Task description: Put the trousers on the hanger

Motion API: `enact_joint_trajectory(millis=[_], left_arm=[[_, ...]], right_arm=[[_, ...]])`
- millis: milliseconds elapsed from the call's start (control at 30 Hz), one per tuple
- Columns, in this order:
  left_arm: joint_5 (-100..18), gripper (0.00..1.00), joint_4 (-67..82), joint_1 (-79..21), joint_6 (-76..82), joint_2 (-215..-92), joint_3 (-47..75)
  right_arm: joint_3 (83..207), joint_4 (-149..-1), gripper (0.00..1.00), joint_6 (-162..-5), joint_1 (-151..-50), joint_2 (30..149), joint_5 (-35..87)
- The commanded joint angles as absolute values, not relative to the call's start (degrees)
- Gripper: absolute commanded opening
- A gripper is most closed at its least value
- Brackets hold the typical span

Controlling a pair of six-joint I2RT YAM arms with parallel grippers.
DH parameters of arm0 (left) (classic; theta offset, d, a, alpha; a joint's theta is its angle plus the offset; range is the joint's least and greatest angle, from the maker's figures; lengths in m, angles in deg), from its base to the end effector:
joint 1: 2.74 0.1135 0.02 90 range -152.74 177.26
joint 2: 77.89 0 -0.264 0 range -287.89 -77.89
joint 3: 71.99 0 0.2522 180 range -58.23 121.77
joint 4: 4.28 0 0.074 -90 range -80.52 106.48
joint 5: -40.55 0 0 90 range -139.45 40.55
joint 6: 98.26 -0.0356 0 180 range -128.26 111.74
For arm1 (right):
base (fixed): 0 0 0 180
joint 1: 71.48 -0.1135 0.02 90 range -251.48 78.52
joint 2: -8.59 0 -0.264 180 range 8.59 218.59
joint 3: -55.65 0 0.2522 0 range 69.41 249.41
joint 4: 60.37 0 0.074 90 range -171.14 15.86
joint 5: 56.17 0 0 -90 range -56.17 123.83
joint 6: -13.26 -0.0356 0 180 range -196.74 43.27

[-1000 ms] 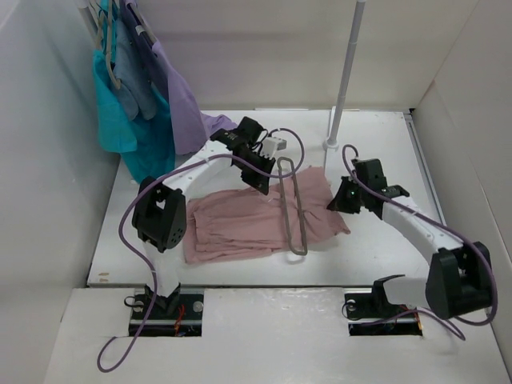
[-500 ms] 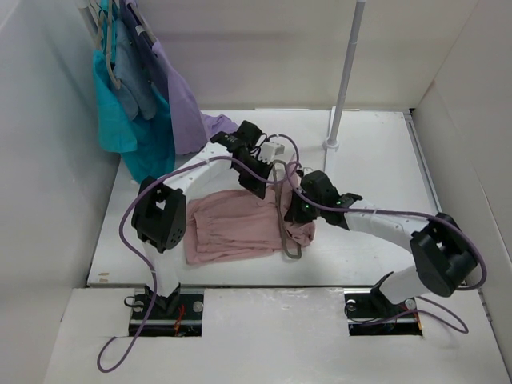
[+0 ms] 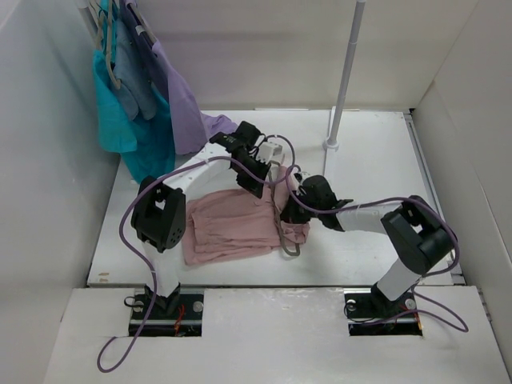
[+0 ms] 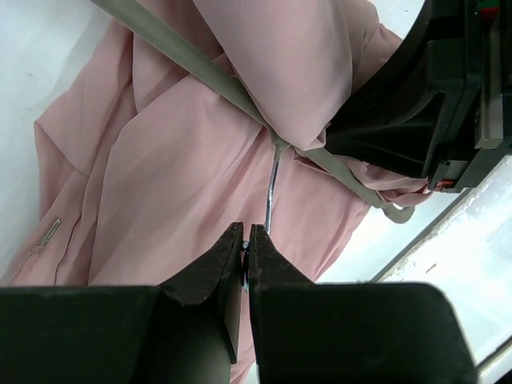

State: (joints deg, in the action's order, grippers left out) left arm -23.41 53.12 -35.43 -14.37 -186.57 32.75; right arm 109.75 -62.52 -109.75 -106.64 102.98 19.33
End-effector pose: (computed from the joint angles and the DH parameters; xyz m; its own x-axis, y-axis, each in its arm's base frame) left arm 0.3341 -0.2330 0.2533 -0.6638 0.5396 -0.5179 0.7373 0.5884 -0.3320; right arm 0.2505 0.1873 0.1404 -0.8487 0.0474 -0.5268 -0.2936 0.7862 0.5437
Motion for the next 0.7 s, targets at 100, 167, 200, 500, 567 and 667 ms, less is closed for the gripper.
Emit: enact_joint_trajectory(millis=[100,167,200,500,567,667], left_arm=[[-21.3,0.00,53.8,-36.8,-14.9,-185.4,34.3],[-24.9,0.00,53.8,-36.8,-14.9,-185.9,33.7],[-26.2,0.00,53.3,-37.3,-14.9,-186.4,33.0],[-32.8,0.00,52.6,-38.4,-14.3,-187.0,30.5],[-33.4,0.00,52.1,-39.0,-14.3,-187.0,30.5],[-33.4,0.00,52.1,-39.0,-14.3,-187.0,30.5]], right_arm=[[106.6,-64.9,0.06,-106.3,-106.7,107.2,22.3],[108.0,-69.3,0.13,-104.9,-106.7,103.3,25.5],[109.8,-74.4,0.26,-104.3,-106.7,101.0,27.0],[130.0,-101.0,0.58,-91.9,-106.1,91.3,33.0],[133.4,-104.1,0.63,-90.7,-103.9,91.3,31.3],[134.6,-104.8,0.63,-89.9,-100.8,90.1,31.3]])
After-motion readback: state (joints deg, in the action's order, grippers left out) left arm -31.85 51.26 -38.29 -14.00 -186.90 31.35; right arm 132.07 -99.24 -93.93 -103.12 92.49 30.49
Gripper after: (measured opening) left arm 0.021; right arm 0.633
